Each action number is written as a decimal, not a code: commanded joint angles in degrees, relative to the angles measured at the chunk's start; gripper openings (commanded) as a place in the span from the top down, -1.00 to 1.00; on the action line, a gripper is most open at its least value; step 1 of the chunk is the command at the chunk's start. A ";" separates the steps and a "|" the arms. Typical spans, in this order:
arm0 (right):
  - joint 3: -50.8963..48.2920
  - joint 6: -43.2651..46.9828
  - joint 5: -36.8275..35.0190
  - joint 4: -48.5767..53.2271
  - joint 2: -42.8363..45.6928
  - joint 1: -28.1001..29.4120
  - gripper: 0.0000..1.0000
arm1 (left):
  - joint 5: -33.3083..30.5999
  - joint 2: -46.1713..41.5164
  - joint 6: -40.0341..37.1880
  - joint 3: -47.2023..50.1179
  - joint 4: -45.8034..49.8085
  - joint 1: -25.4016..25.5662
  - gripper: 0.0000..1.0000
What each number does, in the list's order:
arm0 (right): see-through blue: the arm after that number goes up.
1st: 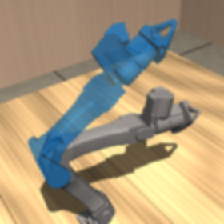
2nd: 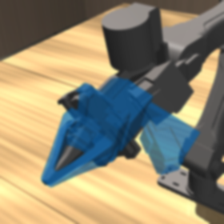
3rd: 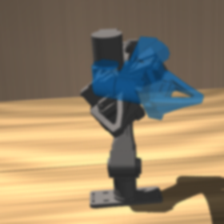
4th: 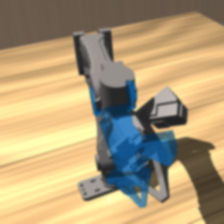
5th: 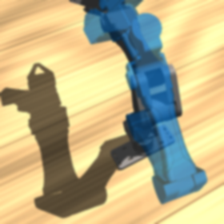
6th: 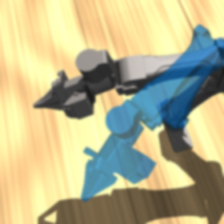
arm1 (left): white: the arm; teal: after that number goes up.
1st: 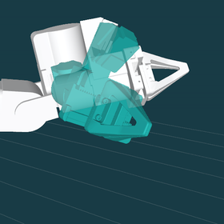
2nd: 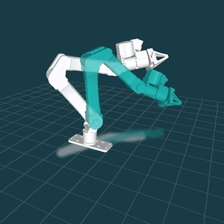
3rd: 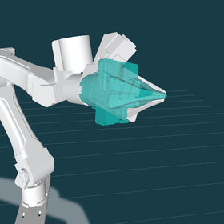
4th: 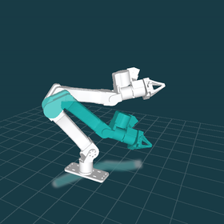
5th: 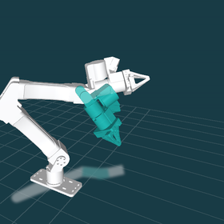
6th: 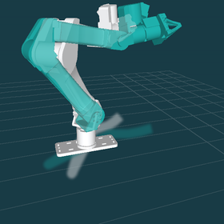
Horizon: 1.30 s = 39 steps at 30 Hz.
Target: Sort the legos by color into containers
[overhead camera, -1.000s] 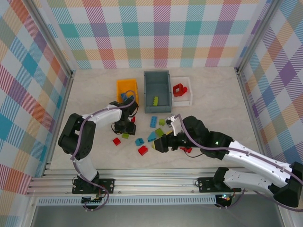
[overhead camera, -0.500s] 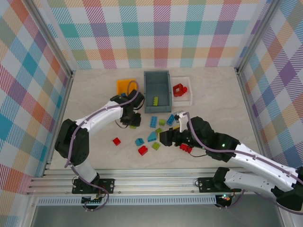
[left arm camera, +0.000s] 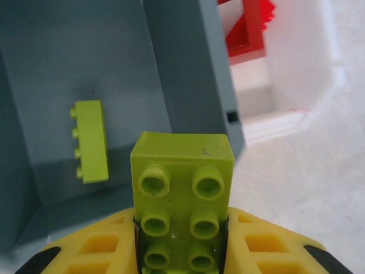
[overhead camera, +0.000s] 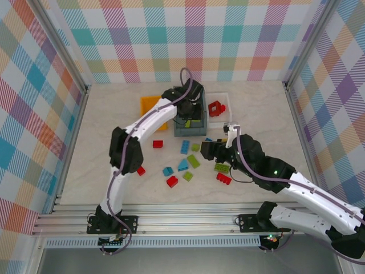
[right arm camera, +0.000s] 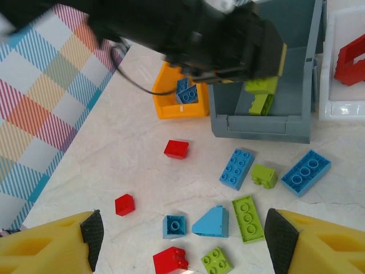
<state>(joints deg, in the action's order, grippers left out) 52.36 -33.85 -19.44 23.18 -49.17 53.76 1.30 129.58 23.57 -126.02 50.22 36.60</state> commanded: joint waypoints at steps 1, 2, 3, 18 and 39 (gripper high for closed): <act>0.88 0.11 -1.83 1.82 1.74 -0.50 -0.54 | 1.83 4.31 1.80 -5.88 3.25 -1.79 0.36; 0.50 -0.11 -1.82 1.96 2.09 -0.56 -0.53 | 2.35 5.28 2.29 -5.91 2.73 -2.11 0.34; 0.10 -0.26 -1.83 2.03 2.49 -0.58 -0.54 | 3.04 5.85 2.54 -5.90 2.41 -2.50 0.33; -0.11 -5.14 -5.67 11.54 0.89 -2.71 -0.55 | 2.35 -3.66 3.65 0.78 1.21 -2.13 -0.16; -0.90 -0.91 5.57 31.93 -30.08 -5.38 -0.69 | -2.03 -53.48 17.93 58.05 -17.77 18.62 -0.21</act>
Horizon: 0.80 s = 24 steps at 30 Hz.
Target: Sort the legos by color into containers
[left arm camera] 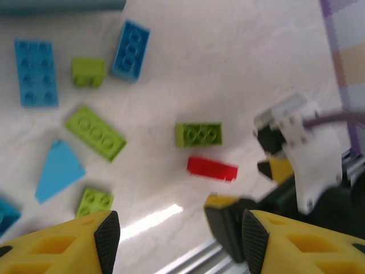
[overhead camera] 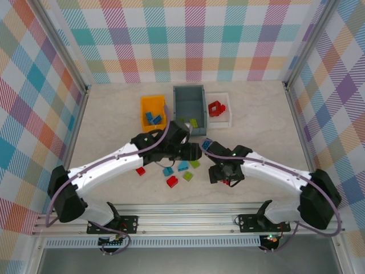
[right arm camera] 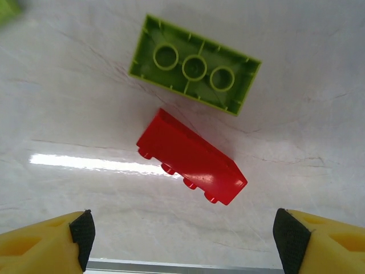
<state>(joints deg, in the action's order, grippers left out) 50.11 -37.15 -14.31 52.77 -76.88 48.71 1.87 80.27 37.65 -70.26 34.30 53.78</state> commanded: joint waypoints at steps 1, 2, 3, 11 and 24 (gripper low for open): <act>1.17 2.77 0.46 1.67 -3.16 -0.81 -0.70 | -3.06 -5.39 4.30 3.10 -1.30 1.82 -0.21; 0.73 3.26 0.95 0.41 -3.89 -1.51 -0.69 | -3.56 -6.41 4.64 3.75 -0.82 2.02 -0.21; 0.31 3.99 1.44 -0.90 -4.40 -2.19 -0.70 | -3.93 -7.22 4.95 4.21 -0.31 2.12 -0.21; 1.27 8.66 5.59 -6.08 -10.48 -4.49 -0.61 | -5.11 -8.00 4.08 2.96 1.98 2.12 -0.21; -2.36 6.58 7.49 -7.89 -8.90 -4.94 0.21 | -4.19 -9.32 4.90 3.71 0.75 2.12 -0.20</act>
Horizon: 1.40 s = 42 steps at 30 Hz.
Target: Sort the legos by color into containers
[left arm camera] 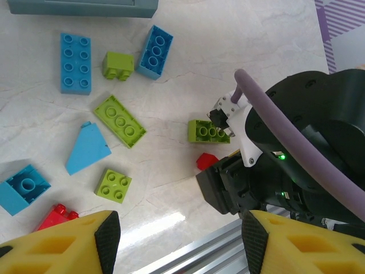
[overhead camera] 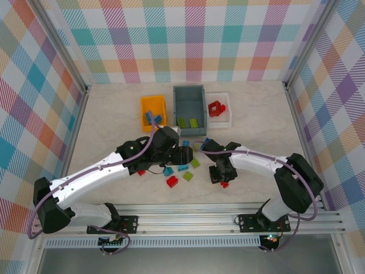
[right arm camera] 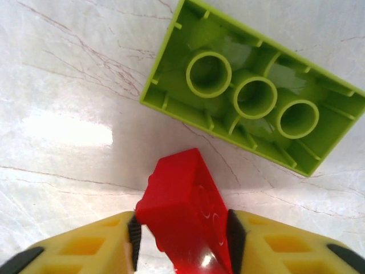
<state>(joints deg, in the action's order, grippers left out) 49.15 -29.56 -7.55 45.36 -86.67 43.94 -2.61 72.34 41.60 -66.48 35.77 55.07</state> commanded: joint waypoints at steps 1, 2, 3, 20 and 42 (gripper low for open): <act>-1.51 -1.05 0.77 -0.64 0.89 -0.20 0.27 | 0.67 -1.49 1.15 0.07 -0.99 0.83 -0.20; -1.51 -1.17 0.78 -0.80 0.83 -0.17 0.32 | 1.07 -1.58 1.35 0.20 -1.27 0.83 -0.20; -1.44 -1.14 0.71 -0.89 0.78 -0.18 0.36 | 1.67 -1.73 1.54 0.42 -1.67 0.83 -0.20; 16.65 4.62 0.86 2.90 9.18 -15.62 0.59 | 12.24 -3.74 10.12 0.81 -7.89 -3.63 -0.54; 65.19 10.17 -9.58 3.66 -38.36 -25.57 0.31 | 7.64 8.86 3.23 -11.33 -6.49 -7.61 -0.75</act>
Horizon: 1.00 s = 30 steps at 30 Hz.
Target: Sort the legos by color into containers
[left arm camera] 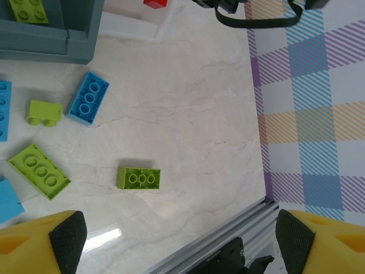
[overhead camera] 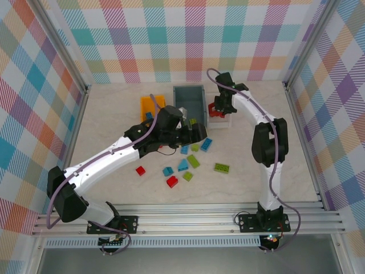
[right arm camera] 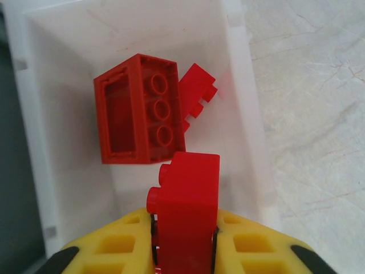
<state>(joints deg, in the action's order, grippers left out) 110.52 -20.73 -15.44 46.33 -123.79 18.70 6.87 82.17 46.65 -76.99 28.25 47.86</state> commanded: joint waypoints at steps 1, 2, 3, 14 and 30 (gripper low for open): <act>4.40 1.26 -1.68 3.12 -1.68 -0.33 0.23 | -2.48 -1.21 -1.98 -0.80 1.89 -0.37 -0.75; 4.57 1.31 -1.48 3.21 -1.56 -0.33 0.12 | -3.50 -1.70 -2.08 -0.64 2.88 -0.38 -0.74; 4.12 1.35 -1.23 2.89 -0.72 -0.27 0.03 | -4.47 -2.29 -2.38 -0.45 3.83 -0.37 -0.74; -8.79 1.28 5.19 -2.64 22.42 2.40 -0.11 | -13.74 -7.79 -5.08 3.26 19.73 -0.39 -0.54; -64.82 -12.35 22.69 -18.13 76.42 23.11 -0.35 | -14.02 12.16 -15.36 6.67 7.21 -1.10 -0.37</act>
<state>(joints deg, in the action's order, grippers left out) 49.12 -26.85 4.21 32.38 -52.95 40.47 -4.71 88.73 36.51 -67.79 41.12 47.42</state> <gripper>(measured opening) 0.664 0.692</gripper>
